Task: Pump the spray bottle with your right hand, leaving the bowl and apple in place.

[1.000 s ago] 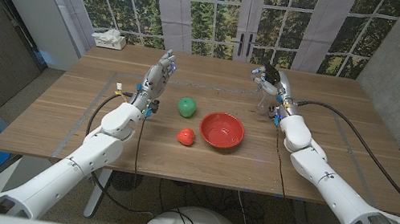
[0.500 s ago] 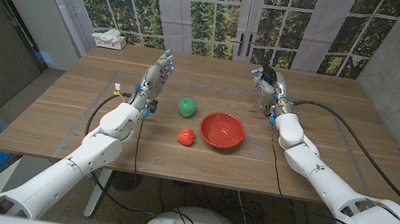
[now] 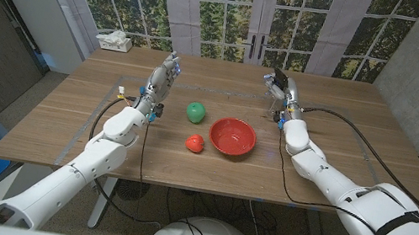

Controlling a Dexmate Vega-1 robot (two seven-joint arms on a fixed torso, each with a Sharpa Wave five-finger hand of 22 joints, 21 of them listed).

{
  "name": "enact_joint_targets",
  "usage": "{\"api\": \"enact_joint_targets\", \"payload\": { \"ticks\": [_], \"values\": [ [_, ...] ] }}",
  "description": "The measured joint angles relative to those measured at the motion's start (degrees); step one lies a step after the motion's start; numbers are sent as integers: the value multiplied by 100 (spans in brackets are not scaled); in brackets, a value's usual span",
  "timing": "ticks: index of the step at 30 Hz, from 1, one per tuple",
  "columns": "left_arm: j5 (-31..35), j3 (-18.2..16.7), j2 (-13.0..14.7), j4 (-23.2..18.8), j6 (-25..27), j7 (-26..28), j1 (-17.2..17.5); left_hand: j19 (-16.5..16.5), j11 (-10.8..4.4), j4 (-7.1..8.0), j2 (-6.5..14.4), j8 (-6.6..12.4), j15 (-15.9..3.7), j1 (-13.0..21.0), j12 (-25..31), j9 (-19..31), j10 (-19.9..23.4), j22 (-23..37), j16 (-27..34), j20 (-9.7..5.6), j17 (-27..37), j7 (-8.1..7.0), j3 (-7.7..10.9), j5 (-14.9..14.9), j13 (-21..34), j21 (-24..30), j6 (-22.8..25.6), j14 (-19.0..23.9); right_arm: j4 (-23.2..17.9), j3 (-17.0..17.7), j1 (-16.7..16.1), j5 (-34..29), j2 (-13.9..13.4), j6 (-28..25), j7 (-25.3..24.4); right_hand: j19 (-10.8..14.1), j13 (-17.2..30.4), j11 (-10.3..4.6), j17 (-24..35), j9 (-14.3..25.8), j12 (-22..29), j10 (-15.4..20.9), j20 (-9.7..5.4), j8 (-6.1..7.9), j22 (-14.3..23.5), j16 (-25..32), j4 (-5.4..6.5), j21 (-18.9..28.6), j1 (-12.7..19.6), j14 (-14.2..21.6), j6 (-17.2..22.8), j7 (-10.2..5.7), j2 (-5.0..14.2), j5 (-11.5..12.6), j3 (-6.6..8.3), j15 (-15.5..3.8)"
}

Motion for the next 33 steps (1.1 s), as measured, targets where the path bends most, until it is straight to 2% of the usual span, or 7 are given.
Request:
{"api": "enact_joint_targets", "payload": {
  "ticks": [1,2,3,6,14,21,33],
  "values": [
    [-1,0,0,2,2,-1,-2,0,0,0,0,0,0,0,0,0,0,0,0,0,0,0,0,0,0,0,0,0,34,-13,18,0,13,14,-16,-22,-158,1,-250,-41,-100,2,-19,-1,-140,-58,-15,49,-35,4,-25,-25,34,-26,52,4],
    [-2,-2,1,13,8,-7,-10,0,0,0,0,0,0,0,0,0,0,0,0,0,0,0,0,0,0,0,0,0,213,-66,80,0,61,64,-78,-55,-354,29,-588,-85,-224,31,-48,-1,-296,-421,-35,111,-108,206,-40,-40,107,-41,107,-127],
    [-3,-2,1,15,9,-9,-11,0,0,0,0,0,0,0,0,0,0,0,0,0,0,0,0,0,0,0,0,0,241,-77,90,1,68,73,-93,-127,-536,64,-847,-125,-337,65,-37,-10,-420,-756,-48,156,-222,359,-64,-63,112,-41,150,-243],
    [-12,-5,2,35,15,-27,-29,0,0,0,0,0,0,0,0,0,0,0,0,0,0,0,0,0,0,0,0,0,461,-176,178,0,131,124,-212,-261,-974,82,-1331,-217,-698,83,58,-68,-641,-1497,-63,241,-249,499,-166,-166,123,-41,300,-367],
    [-35,-9,3,85,18,-72,-58,0,0,0,0,0,0,0,0,0,0,0,0,0,0,0,0,0,0,0,0,0,749,-391,314,9,187,216,-533,-598,-1714,44,-1875,-441,-1635,-526,149,-255,-769,-2806,-62,381,-668,112,-647,-356,-35,-41,641,-268],
    [-48,-16,3,105,18,-94,-64,0,0,1,0,0,0,0,0,0,0,0,0,0,0,0,1,0,0,0,0,0,736,-494,323,-9,154,230,-753,-871,-1750,74,-1973,-557,-1951,-913,220,-409,-795,-3225,-24,381,-970,-61,-964,-365,-237,-41,682,-219],
    [-67,-23,29,109,17,-133,-71,0,0,10,0,0,0,0,0,0,0,0,0,0,0,0,-9,0,0,0,0,0,500,-457,170,59,55,155,-931,-923,-1709,122,-1972,-637,-2083,-1084,230,-464,-794,-3398,0,403,-1166,-154,-1064,-303,-220,-41,705,-189]
  ]
}}
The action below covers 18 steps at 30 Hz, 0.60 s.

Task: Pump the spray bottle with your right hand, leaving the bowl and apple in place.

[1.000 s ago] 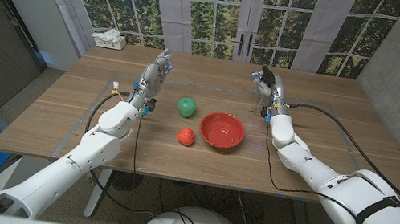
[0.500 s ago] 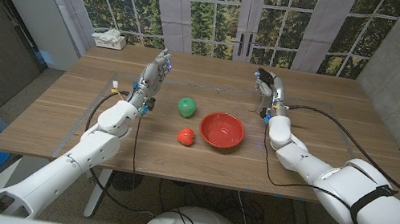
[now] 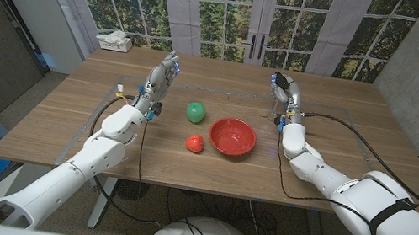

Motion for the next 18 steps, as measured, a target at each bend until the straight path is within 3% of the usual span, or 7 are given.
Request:
{"api": "enact_joint_targets", "payload": {
  "ticks": [5,7,12,17,18],
  "values": [
    [-8,0,8,0,0,-29,-18,0,0,13,0,0,0,0,0,0,0,0,0,0,0,0,-13,0,0,0,0,0,-273,96,-167,20,-102,-77,-71,-200,31,12,57,-62,-170,-283,33,-99,-18,-109,-12,-45,-128,-176,-263,9,-131,-45,-12,33],
    [-13,0,9,1,0,-49,-30,0,0,13,0,0,0,0,0,0,0,0,0,0,0,0,-13,0,0,0,0,0,-346,121,-213,22,-129,-109,-84,-387,54,37,69,-93,-277,-452,57,-139,-28,-200,-18,-111,-275,-366,-395,19,-273,-112,-109,73],
    [-17,6,9,23,2,-76,-55,0,0,13,0,0,0,0,0,0,0,0,0,0,0,0,-13,0,0,0,0,0,-791,243,-436,45,-307,-296,-68,-945,39,173,-31,-190,-662,-976,524,-326,-28,-499,84,-408,-844,-1027,-902,141,-485,-464,-531,142],
    [-18,16,8,35,9,-85,-74,0,0,13,0,0,0,0,0,0,0,0,0,0,0,0,-13,0,0,0,0,0,-1093,317,-577,56,-424,-438,18,-1413,27,266,-188,-261,-955,-1319,878,-486,-27,-762,165,-737,-1363,-1591,-1342,225,-693,-909,-885,194],
    [-18,17,8,36,18,-87,-79,0,0,13,0,0,0,0,0,0,0,0,0,0,0,0,-13,0,0,0,0,0,-1412,385,-721,49,-548,-481,46,-1508,29,272,-222,-276,-1016,-1401,933,-524,-27,-810,179,-807,-1466,-1695,-1452,234,-729,-998,-949,194]
  ]
}}
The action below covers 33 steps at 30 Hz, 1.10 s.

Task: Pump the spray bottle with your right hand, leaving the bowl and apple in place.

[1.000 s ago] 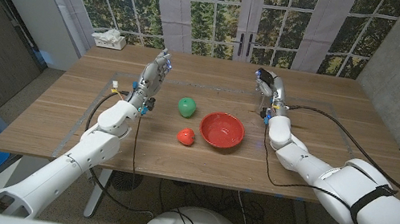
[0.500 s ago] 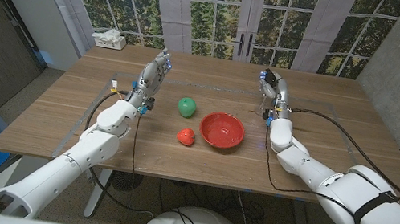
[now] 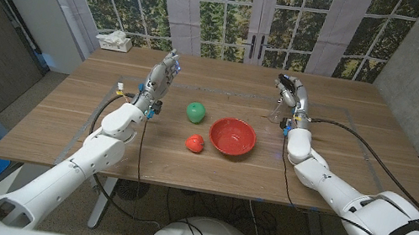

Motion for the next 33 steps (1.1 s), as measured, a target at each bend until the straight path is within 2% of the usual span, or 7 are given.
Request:
{"api": "enact_joint_targets", "payload": {
  "ticks": [5,15,21,27,29,31,33],
  "values": [
    [2,11,-9,8,6,-2,-15,0,0,0,0,0,0,0,0,0,0,0,0,0,0,0,0,0,0,0,0,0,-487,98,-206,-35,-194,-156,142,-320,-41,69,-164,-68,-314,-312,321,-161,0,-199,83,-348,-499,-429,-378,30,-136,-206,-297,25],
    [27,30,-22,15,16,-1,-39,0,0,0,0,0,0,0,0,0,0,0,0,0,0,0,0,0,0,0,0,0,-1185,357,-564,69,-468,-235,577,-692,-96,180,-360,-131,-602,-546,637,-256,-17,-399,264,-790,-1231,-796,-514,32,-133,-178,-623,38],
    [43,36,-23,15,30,13,-52,0,0,-16,-3,0,0,3,0,0,0,0,0,0,0,0,-16,0,0,0,0,0,-1408,527,-715,431,-553,-160,1082,-979,-164,272,-467,-181,-736,-634,673,-298,-11,-479,421,-1098,-1737,-915,-513,31,-19,-178,-793,41],
    [45,40,-30,15,36,17,-59,0,0,-16,-8,0,0,8,0,0,0,0,0,0,0,0,-16,0,0,0,0,0,-1659,718,-870,815,-621,-146,1515,-1051,-258,384,-583,-251,-830,-584,663,-298,-11,-603,590,-1317,-2177,-1103,-277,-100,144,-178,-894,42],
    [45,41,-33,20,37,17,-61,0,0,-16,-8,0,0,8,0,0,0,0,0,0,0,0,-16,0,0,0,0,0,-1751,782,-922,922,-648,-175,1633,-1106,-304,385,-643,-279,-885,-582,672,-353,-19,-667,649,-1404,-2262,-1174,-222,-155,218,-178,-919,54],
    [45,41,-34,30,37,17,-61,0,0,-16,-8,0,0,8,0,0,0,0,0,0,0,0,-16,0,0,0,0,0,-1815,828,-959,1023,-666,-206,1740,-1205,-359,382,-711,-309,-942,-585,642,-394,-27,-748,700,-1514,-2408,-1281,-194,-183,245,-178,-929,52],
    [45,41,-34,36,37,17,-62,0,0,-16,-8,0,0,8,0,0,0,0,0,0,0,0,-16,0,0,0,0,0,-1848,851,-976,1200,-678,-265,1931,-1353,-434,340,-823,-346,-1019,-628,526,-464,-27,-855,740,-1651,-2499,-1379,-177,-166,337,-178,-916,53]
  ]
}}
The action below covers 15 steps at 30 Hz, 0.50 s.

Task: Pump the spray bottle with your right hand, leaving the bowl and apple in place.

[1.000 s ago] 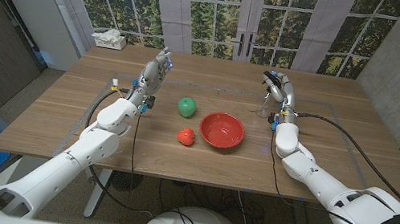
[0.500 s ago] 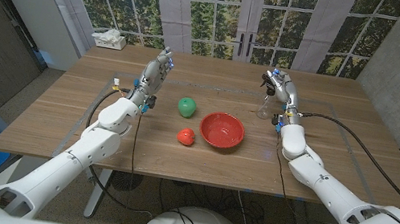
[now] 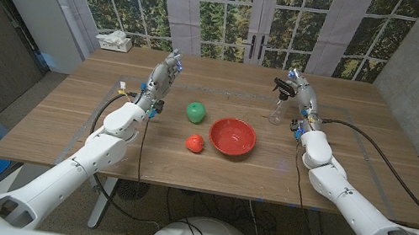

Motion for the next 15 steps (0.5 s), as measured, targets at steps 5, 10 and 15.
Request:
{"api": "enact_joint_targets", "payload": {
  "ticks": [5,10,15],
  "values": [
    [-5,0,0,12,0,0,0,0,0,0,0,-23,0,0,0,0,0,0,0,0,0,0,0,0,0,0,0,0,-181,144,-104,438,-74,-174,444,-209,-265,-39,-383,-67,-222,-38,-649,-246,0,-333,89,-377,-286,-267,107,198,288,0,89,-1],
    [-5,-9,7,24,0,0,13,0,0,0,0,-23,0,0,0,0,0,0,0,0,0,0,0,0,0,0,0,0,-181,144,-104,846,-74,-419,838,-331,-519,-79,-776,-94,-474,-188,-1139,-555,0,-692,185,-707,-464,-561,22,313,646,0,186,10],
    [-50,-30,31,36,0,-29,38,0,0,0,0,-23,0,0,0,0,0,0,0,0,0,41,0,0,0,0,-41,0,-804,509,-412,1313,-383,-714,1228,-371,-647,-91,-974,-93,-632,-340,-1278,-759,1,-873,220,-882,-602,-704,-50,385,784,0,220,9]
  ]
}}
